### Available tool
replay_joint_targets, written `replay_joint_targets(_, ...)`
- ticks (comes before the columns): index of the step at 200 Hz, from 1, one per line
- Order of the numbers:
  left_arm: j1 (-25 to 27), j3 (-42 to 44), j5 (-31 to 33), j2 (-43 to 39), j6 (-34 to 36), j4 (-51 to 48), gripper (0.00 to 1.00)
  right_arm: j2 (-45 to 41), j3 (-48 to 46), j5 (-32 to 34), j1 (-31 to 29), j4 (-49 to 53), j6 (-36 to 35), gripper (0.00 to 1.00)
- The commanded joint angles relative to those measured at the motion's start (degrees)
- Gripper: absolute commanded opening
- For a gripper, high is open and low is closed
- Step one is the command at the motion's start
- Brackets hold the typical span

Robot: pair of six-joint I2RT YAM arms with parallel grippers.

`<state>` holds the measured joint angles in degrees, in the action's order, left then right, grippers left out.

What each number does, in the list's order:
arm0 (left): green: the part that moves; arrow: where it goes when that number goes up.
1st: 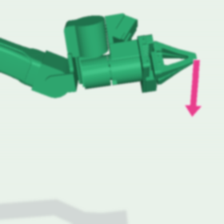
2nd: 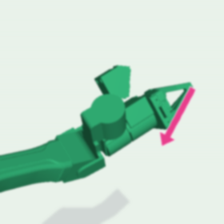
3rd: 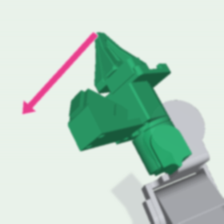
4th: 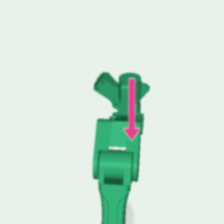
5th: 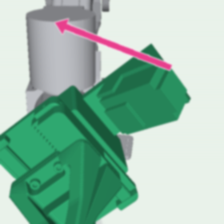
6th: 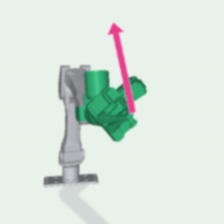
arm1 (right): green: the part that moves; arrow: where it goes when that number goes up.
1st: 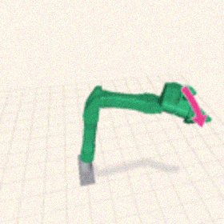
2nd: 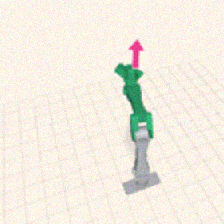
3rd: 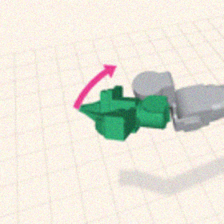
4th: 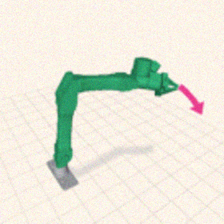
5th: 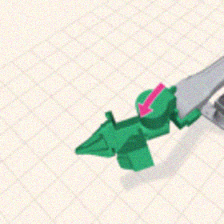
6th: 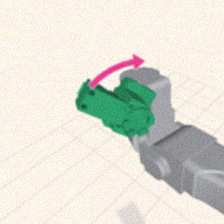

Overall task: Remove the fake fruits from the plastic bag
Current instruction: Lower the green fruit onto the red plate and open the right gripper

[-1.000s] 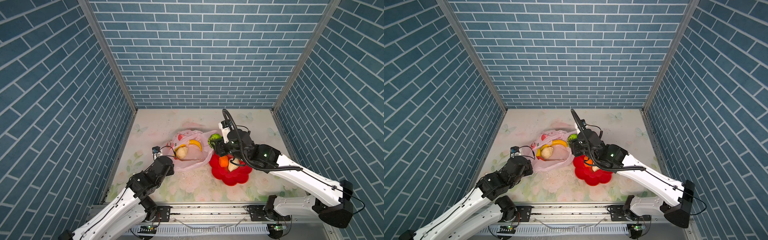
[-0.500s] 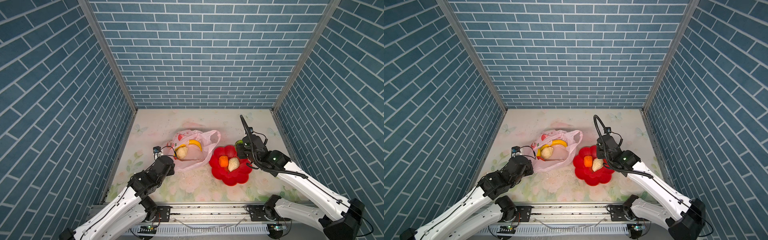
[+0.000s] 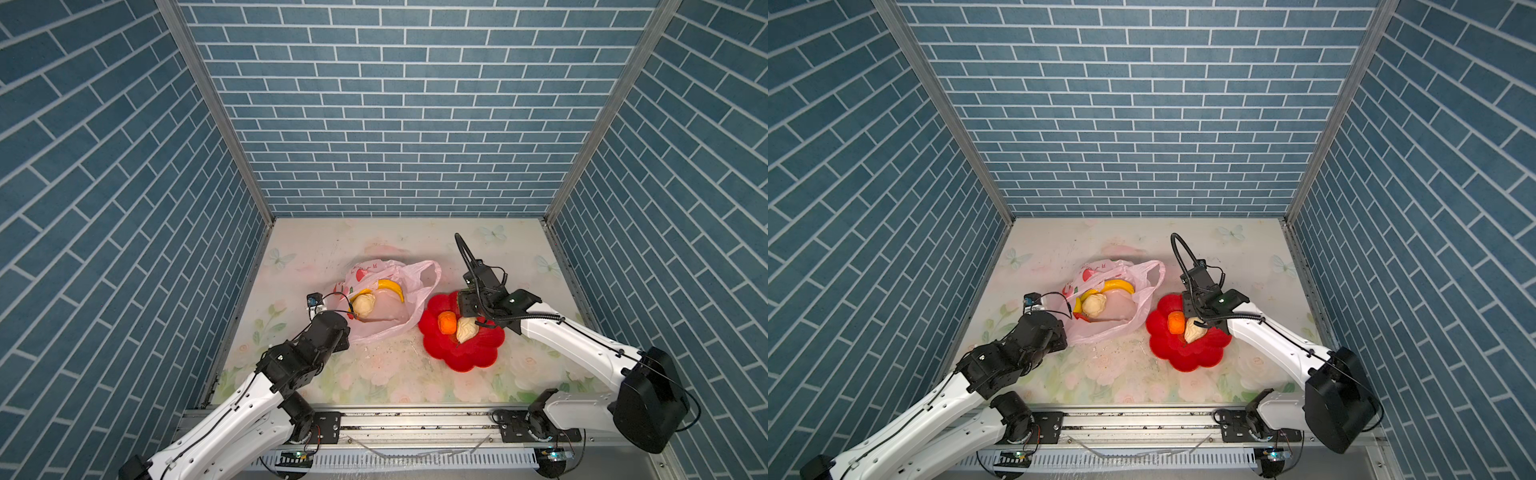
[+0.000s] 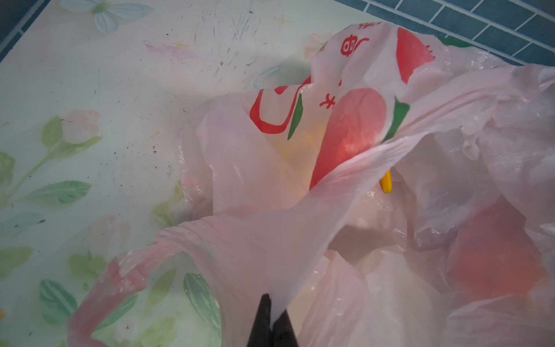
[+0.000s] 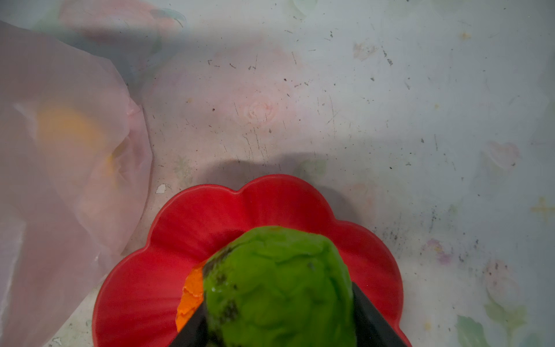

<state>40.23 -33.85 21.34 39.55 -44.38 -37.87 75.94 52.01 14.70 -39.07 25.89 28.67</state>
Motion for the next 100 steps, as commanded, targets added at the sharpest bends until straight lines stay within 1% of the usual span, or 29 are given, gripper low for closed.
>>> replay_joint_targets(1, 0.2, -1.55, 0.22, -0.09, 0.17, -1.32, 0.0, 2.43, -0.42, -1.86, 0.62, -2.98, 0.79, 0.3)
replay_joint_targets(61, 0.2, -1.31, 0.45, -0.28, 0.09, -1.59, 0.0, 6.4, -1.53, -3.72, 1.43, -5.86, 1.74, 0.3)
replay_joint_targets(100, 0.2, -1.66, 0.54, -0.26, 0.61, -1.72, 0.0, 7.72, -2.83, -3.97, 1.54, -7.27, 2.45, 0.32)
